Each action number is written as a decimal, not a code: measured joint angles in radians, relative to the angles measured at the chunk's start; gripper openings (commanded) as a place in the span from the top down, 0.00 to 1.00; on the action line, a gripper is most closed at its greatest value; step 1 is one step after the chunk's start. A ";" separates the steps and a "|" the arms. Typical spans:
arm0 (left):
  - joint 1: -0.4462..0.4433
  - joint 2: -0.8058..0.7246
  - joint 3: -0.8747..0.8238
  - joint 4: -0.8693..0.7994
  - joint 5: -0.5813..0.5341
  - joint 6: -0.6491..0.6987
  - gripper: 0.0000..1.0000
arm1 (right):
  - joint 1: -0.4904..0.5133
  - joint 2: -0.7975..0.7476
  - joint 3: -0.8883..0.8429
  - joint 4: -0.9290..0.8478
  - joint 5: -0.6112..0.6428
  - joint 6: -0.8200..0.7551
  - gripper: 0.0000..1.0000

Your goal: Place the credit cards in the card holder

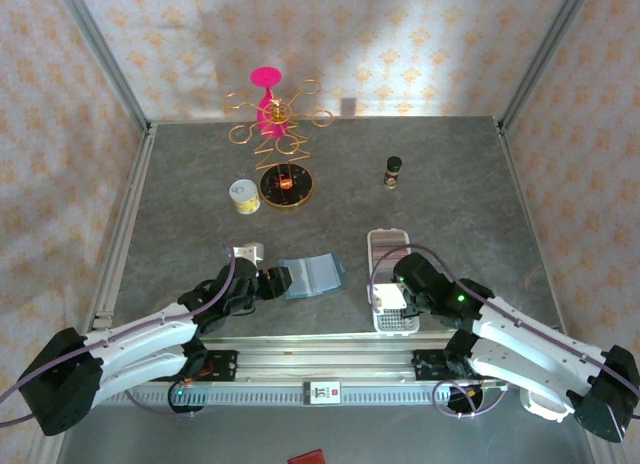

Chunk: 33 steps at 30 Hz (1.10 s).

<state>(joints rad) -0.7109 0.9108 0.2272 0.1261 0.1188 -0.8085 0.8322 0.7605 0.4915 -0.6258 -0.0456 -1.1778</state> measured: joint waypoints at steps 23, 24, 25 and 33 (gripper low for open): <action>0.000 0.027 0.113 -0.085 0.043 0.055 0.82 | 0.000 0.024 0.257 0.048 -0.256 0.491 1.00; 0.000 0.039 0.113 -0.083 0.051 0.053 0.83 | 0.000 0.039 0.257 0.095 -0.271 0.561 1.00; 0.000 0.051 0.113 -0.079 0.055 0.051 0.85 | 0.000 0.056 0.257 0.135 -0.285 0.621 1.00; 0.000 0.148 0.113 -0.032 0.080 0.051 0.90 | 0.005 0.307 0.272 0.409 -0.362 1.164 1.00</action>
<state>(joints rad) -0.7109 1.0588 0.3397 0.0940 0.1986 -0.7574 0.8371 1.0672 0.7635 -0.2165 -0.4072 -0.0135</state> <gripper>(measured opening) 0.106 0.050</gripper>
